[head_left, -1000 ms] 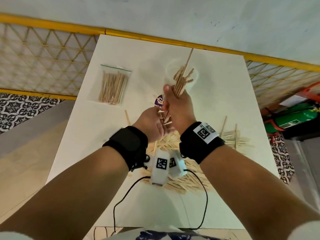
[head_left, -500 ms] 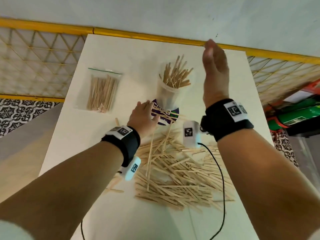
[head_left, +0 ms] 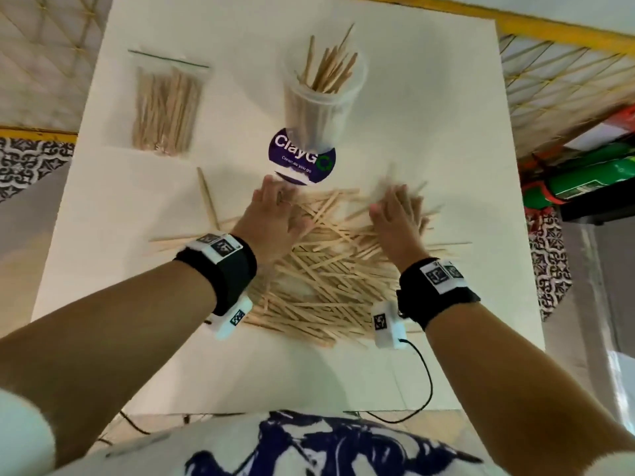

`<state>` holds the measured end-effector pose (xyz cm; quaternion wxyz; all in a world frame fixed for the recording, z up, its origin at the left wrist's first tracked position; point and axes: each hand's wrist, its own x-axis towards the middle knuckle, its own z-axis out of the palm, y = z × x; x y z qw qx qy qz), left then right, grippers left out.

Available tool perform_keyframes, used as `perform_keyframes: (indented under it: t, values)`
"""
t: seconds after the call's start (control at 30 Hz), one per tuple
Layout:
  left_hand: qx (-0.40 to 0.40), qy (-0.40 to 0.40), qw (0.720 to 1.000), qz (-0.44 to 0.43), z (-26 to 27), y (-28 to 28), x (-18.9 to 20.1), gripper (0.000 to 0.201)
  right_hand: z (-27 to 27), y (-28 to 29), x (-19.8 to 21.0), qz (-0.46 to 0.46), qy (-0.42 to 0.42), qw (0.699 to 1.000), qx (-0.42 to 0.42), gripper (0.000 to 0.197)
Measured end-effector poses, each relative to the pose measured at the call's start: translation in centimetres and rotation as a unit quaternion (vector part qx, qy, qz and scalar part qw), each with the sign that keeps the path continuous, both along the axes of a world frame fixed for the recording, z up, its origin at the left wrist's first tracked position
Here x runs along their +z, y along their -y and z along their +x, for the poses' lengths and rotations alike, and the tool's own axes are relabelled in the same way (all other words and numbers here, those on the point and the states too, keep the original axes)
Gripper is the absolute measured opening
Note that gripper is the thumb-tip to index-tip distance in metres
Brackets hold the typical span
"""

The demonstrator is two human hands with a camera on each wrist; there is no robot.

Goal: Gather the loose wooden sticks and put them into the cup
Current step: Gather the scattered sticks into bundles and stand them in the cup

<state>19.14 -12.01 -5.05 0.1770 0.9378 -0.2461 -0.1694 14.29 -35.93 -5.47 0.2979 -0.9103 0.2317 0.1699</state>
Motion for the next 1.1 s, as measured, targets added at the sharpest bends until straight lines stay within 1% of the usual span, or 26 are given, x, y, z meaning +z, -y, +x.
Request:
perform_keyframes:
  t: [0.03,0.1,0.13,0.17,0.2,0.23,0.27,0.3,0.33,0.37,0.4,0.43,0.47,0.5,0.53,0.57,0.67,0.7,0.73,0.83,0.93,1.0,1.07,1.1]
  values:
    - [-0.012,-0.006,1.000,-0.008,-1.1,0.0,0.1,0.064,-0.1,-1.5,0.2,0.006,-0.001,1.000,0.025,0.066]
    - [-0.026,-0.033,0.999,-0.033,-2.9,-0.5,0.7,0.059,-1.0,-3.5,0.8,0.013,-0.001,0.997,0.073,0.068]
    - [-0.021,-0.039,0.998,-0.049,-3.3,-1.2,0.9,0.060,-1.5,-3.7,1.4,0.017,0.008,0.996,0.086,0.073]
    - [0.000,-0.025,0.998,-0.055,-3.7,-2.3,1.1,0.063,-2.2,-3.5,1.9,0.020,0.017,0.995,0.097,0.077]
    - [0.037,0.000,0.998,-0.051,-3.7,-3.5,1.4,0.066,-2.8,-2.9,2.6,0.019,0.020,0.994,0.103,0.080]
    - [0.092,0.019,0.995,-0.037,-3.5,-5.0,1.6,0.067,-3.8,-2.1,3.1,0.013,0.016,0.994,0.108,0.085]
    - [0.160,0.015,0.987,-0.012,-3.3,-6.7,1.7,0.068,-5.0,-1.5,3.6,0.002,0.015,0.992,0.123,0.096]
    - [0.222,-0.009,0.975,0.012,-2.9,-8.1,1.7,0.071,-6.2,-1.0,4.1,-0.018,0.014,0.987,0.158,0.110]
    - [0.261,-0.042,0.964,0.030,-2.8,-9.5,1.6,0.075,-7.8,-1.1,4.4,-0.044,0.003,0.976,0.214,0.122]
    - [0.265,-0.065,0.961,0.041,-2.8,-10.3,1.5,0.081,-9.1,-1.7,4.2,-0.066,-0.015,0.957,0.282,0.130]
    - [0.233,-0.077,0.968,0.054,-3.1,-10.8,1.3,0.089,-10.3,-2.7,3.9,-0.087,-0.034,0.932,0.349,0.133]
    - [0.185,-0.085,0.977,0.070,-3.7,-11.2,1.2,0.098,-11.4,-4.0,3.4,-0.099,-0.045,0.908,0.404,0.135]
    - [0.133,-0.092,0.983,0.085,-4.3,-11.3,1.2,0.106,-12.0,-5.3,3.1,-0.112,-0.041,0.890,0.440,0.135]
    - [0.088,-0.098,0.986,0.101,-5.2,-11.3,1.3,0.114,-12.2,-6.4,2.6,-0.122,-0.031,0.879,0.460,0.134]
    - [0.056,-0.100,0.987,0.117,-6.1,-11.3,1.4,0.121,-11.8,-7.2,2.2,-0.129,-0.022,0.876,0.464,0.132]
    - [0.032,-0.101,0.986,0.130,-7.2,-11.4,1.5,0.126,-11.1,-7.6,1.8,-0.128,-0.013,0.881,0.455,0.129]
    - [-0.029,-0.087,0.981,0.171,-10.3,-11.5,1.0,0.143,-8.0,-7.3,1.3,-0.127,0.006,0.908,0.400,0.117]
    - [-0.033,-0.077,0.982,0.169,-10.9,-11.4,0.7,0.146,-7.0,-6.9,1.4,-0.132,0.009,0.913,0.386,0.113]
    - [-0.019,-0.073,0.985,0.155,-11.1,-11.3,0.4,0.146,-6.2,-6.4,1.5,-0.137,0.012,0.916,0.376,0.111]
    - [0.043,-0.062,0.992,0.103,-10.0,-9.8,0.1,0.137,-4.2,-4.9,2.3,-0.155,0.042,0.919,0.361,0.108]
    - [0.056,-0.021,0.995,0.078,-8.5,-7.9,0.2,0.121,-2.9,-4.6,3.3,-0.178,0.056,0.914,0.361,0.108]
    - [0.057,0.025,0.995,0.072,-7.5,-7.1,0.4,0.105,-2.3,-5.1,3.7,-0.193,0.053,0.907,0.370,0.098]
    - [0.057,0.073,0.992,0.083,-6.6,-6.5,0.9,0.084,-1.9,-5.7,3.6,-0.202,0.053,0.900,0.383,0.079]
    - [0.057,0.082,0.990,0.103,-6.1,-6.3,1.3,0.073,-1.6,-6.0,3.5,-0.200,0.055,0.899,0.385,0.070]
